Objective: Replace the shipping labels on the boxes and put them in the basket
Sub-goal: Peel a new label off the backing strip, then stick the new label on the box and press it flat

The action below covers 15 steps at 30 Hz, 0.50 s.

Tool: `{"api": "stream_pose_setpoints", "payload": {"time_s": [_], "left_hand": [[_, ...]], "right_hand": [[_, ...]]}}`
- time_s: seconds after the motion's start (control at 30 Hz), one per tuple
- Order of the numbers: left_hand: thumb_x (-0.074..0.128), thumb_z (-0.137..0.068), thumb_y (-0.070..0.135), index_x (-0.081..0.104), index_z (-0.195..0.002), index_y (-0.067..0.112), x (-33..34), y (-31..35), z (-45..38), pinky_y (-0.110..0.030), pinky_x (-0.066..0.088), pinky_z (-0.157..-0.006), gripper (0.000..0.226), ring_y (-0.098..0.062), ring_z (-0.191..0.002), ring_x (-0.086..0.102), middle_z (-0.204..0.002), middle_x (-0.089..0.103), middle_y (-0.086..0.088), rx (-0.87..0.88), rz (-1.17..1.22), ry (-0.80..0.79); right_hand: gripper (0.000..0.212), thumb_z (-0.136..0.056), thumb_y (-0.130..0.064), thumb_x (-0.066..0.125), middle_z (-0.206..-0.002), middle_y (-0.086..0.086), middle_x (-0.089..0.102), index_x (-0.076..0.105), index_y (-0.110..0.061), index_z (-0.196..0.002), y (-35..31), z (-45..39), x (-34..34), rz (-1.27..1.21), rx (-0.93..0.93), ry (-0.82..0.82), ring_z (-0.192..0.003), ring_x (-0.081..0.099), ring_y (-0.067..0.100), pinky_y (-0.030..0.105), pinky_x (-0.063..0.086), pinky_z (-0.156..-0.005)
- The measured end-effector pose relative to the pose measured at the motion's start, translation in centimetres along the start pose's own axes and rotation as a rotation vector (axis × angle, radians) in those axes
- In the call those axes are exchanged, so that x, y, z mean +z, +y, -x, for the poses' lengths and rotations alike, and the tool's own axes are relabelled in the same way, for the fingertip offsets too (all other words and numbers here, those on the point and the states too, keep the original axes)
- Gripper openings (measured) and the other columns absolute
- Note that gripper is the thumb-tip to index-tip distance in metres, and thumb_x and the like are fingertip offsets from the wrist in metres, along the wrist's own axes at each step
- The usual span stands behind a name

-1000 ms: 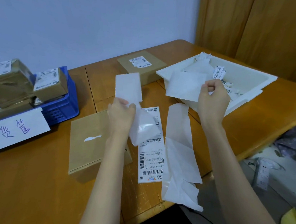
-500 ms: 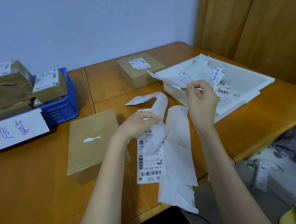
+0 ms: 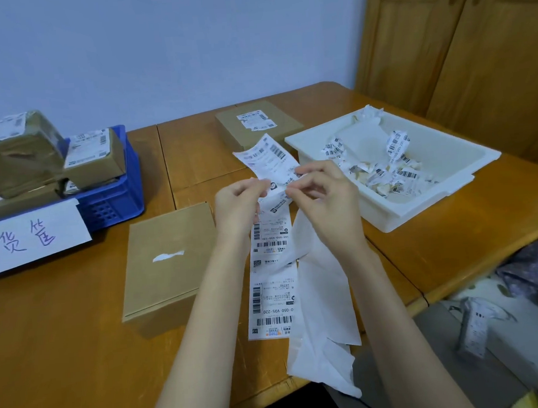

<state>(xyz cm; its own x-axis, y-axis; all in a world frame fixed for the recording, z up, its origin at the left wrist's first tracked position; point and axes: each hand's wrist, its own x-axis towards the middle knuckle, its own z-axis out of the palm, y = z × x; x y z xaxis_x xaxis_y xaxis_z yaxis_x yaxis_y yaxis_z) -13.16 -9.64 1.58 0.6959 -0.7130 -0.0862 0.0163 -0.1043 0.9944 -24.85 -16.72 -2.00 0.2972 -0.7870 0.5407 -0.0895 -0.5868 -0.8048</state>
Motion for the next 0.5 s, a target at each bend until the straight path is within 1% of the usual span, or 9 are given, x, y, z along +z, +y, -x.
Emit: {"api": "stream_pose_setpoints", "payload": {"time_s": [0.1, 0.2, 0.27, 0.33, 0.37, 0.4, 0.43, 0.47, 0.5], "left_hand": [[0.070, -0.088, 0.016, 0.067, -0.072, 0.015, 0.0, -0.4, 0.1, -0.020, 0.036, -0.057, 0.016, -0.002, -0.059, 0.048, -0.072, 0.062, 0.014, 0.017, 0.011, 0.042], [0.067, -0.089, 0.014, 0.066, -0.072, 0.015, 0.1, -0.2, 0.4, -0.020, 0.036, -0.057, 0.018, 0.000, -0.061, 0.050, -0.055, 0.057, 0.019, 0.018, 0.044, 0.067], [0.064, -0.091, 0.014, 0.064, -0.072, 0.017, -0.4, 0.0, 0.3, -0.020, 0.034, -0.055, 0.019, -0.006, -0.064, 0.047, -0.058, 0.055, 0.015, 0.007, 0.101, 0.117], [0.061, -0.093, 0.014, 0.057, -0.070, 0.018, -1.3, 0.4, 0.1, -0.021, 0.029, -0.052, 0.024, -0.008, -0.060, 0.039, -0.058, 0.052, 0.014, 0.005, 0.148, 0.125], [0.060, -0.094, 0.014, 0.055, -0.070, 0.018, -1.7, 0.6, 0.2, -0.021, 0.026, -0.052, 0.025, -0.008, -0.057, 0.034, -0.053, 0.050, 0.016, 0.014, 0.175, 0.104], [0.059, -0.094, 0.014, 0.055, -0.071, 0.018, -2.1, 0.8, 0.2, -0.021, 0.024, -0.051, 0.024, -0.008, -0.055, 0.031, -0.049, 0.047, 0.017, 0.029, 0.200, 0.078], [0.058, -0.094, 0.013, 0.056, -0.074, 0.016, -2.4, 0.9, 0.2, -0.021, 0.021, -0.050, 0.021, -0.008, -0.054, 0.028, -0.047, 0.044, 0.016, 0.049, 0.215, 0.054], [0.058, -0.094, 0.014, 0.057, -0.078, 0.014, -2.6, 0.8, 0.3, -0.021, 0.020, -0.050, 0.017, -0.008, -0.053, 0.027, -0.046, 0.043, 0.016, 0.071, 0.216, 0.034], [0.058, -0.094, 0.015, 0.059, -0.082, 0.012, -2.7, 0.8, 0.4, -0.021, 0.019, -0.050, 0.013, -0.008, -0.053, 0.027, -0.047, 0.042, 0.015, 0.091, 0.211, 0.015]], "right_hand": [[0.010, -0.082, -0.019, 0.076, -0.108, -0.011, 0.060, 0.075, -0.015, -0.091, 0.1, 0.2, 0.1, 0.081, -0.026, -0.053, -0.088, 0.068, 0.006, 0.028, 0.057, -0.081], [0.023, -0.082, -0.026, 0.072, -0.110, -0.020, 0.055, 0.070, -0.025, -0.105, -0.6, 0.3, -0.2, 0.212, -0.006, -0.047, -0.067, 0.065, -0.001, 0.017, 0.050, -0.071], [0.028, -0.081, -0.026, 0.067, -0.111, -0.021, 0.050, 0.066, -0.029, -0.109, -0.8, 0.1, -0.6, 0.284, 0.037, -0.019, -0.063, 0.061, 0.002, 0.011, 0.043, -0.065], [0.018, -0.086, -0.029, 0.064, -0.109, -0.016, 0.056, 0.067, -0.026, -0.103, -1.0, -0.2, -1.1, 0.209, 0.141, 0.029, -0.069, 0.059, 0.002, 0.009, 0.039, -0.065], [0.016, -0.091, -0.035, 0.059, -0.104, -0.012, 0.062, 0.069, -0.023, -0.096, -1.3, -0.6, -1.3, 0.134, 0.227, 0.037, -0.071, 0.058, 0.002, 0.011, 0.039, -0.066], [0.032, -0.096, -0.043, 0.051, -0.094, -0.009, 0.068, 0.072, -0.020, -0.088, -1.7, -1.0, -1.4, 0.064, 0.330, 0.011, -0.068, 0.058, 0.001, 0.013, 0.040, -0.065], [0.048, -0.098, -0.051, 0.042, -0.083, -0.006, 0.072, 0.073, -0.018, -0.082, -2.4, -1.4, -1.5, 0.003, 0.450, -0.065, -0.062, 0.058, 0.002, 0.014, 0.040, -0.063], [0.059, -0.098, -0.056, 0.036, -0.077, -0.004, 0.074, 0.074, -0.016, -0.077, -3.1, -1.9, -1.3, -0.045, 0.543, -0.164, -0.057, 0.058, 0.003, 0.017, 0.039, -0.062], [0.063, -0.098, -0.058, 0.035, -0.075, -0.003, 0.075, 0.074, -0.014, -0.077, -3.9, -2.2, -1.1, -0.094, 0.606, -0.247, -0.054, 0.057, 0.005, 0.019, 0.039, -0.061]]}}
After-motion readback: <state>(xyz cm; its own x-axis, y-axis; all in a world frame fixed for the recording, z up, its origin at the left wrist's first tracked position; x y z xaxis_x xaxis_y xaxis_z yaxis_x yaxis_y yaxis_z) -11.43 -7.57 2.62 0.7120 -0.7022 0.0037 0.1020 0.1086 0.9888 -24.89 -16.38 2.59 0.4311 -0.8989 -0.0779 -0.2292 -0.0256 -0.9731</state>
